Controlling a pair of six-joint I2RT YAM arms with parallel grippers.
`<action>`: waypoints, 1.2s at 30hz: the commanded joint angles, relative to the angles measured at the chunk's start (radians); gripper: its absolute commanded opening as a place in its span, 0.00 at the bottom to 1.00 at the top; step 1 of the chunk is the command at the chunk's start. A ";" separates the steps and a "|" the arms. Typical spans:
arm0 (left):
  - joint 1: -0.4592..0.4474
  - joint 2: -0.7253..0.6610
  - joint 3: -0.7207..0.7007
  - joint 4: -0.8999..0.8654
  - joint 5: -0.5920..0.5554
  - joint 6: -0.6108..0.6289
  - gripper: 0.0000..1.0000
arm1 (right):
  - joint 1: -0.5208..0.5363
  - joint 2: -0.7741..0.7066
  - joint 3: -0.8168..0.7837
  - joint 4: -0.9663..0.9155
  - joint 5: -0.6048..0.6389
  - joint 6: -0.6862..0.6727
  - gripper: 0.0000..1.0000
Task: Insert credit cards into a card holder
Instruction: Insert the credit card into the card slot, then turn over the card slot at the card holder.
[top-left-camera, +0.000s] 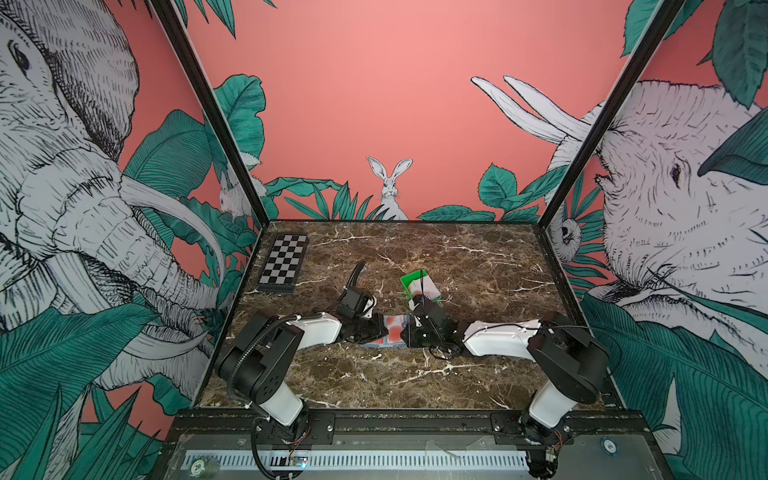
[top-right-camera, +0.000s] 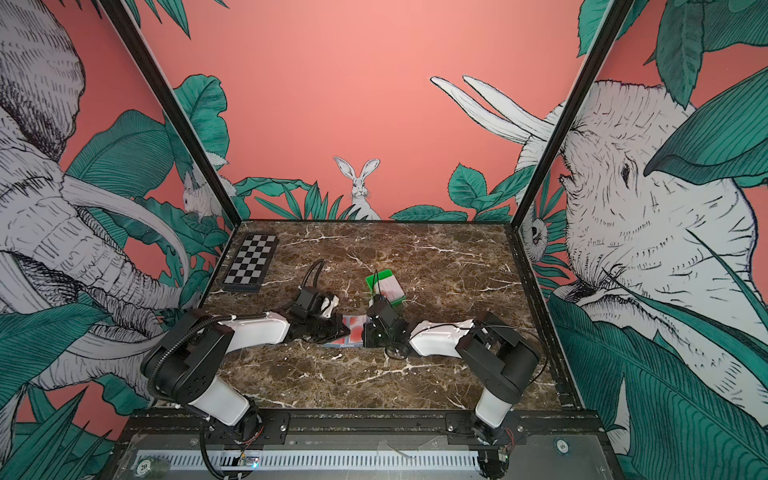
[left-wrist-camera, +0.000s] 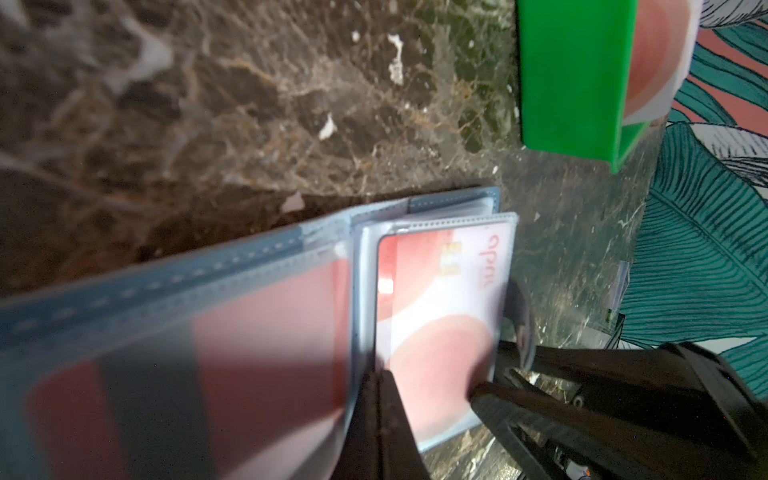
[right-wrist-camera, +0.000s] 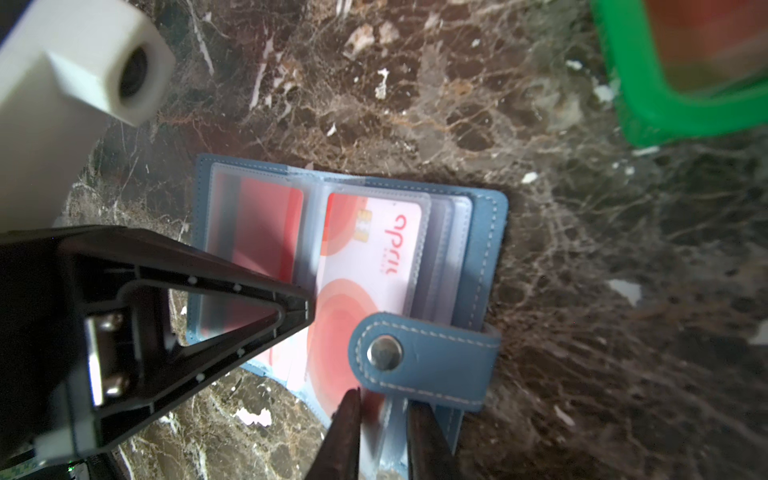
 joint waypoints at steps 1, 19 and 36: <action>-0.008 0.021 -0.018 -0.021 -0.017 -0.002 0.04 | 0.004 -0.039 0.007 0.012 0.020 0.002 0.21; -0.007 0.017 -0.012 -0.031 -0.018 0.000 0.03 | 0.004 0.007 0.021 0.033 -0.020 0.007 0.22; -0.008 0.025 -0.016 0.055 0.045 -0.044 0.04 | 0.005 0.014 0.042 0.055 -0.038 -0.005 0.23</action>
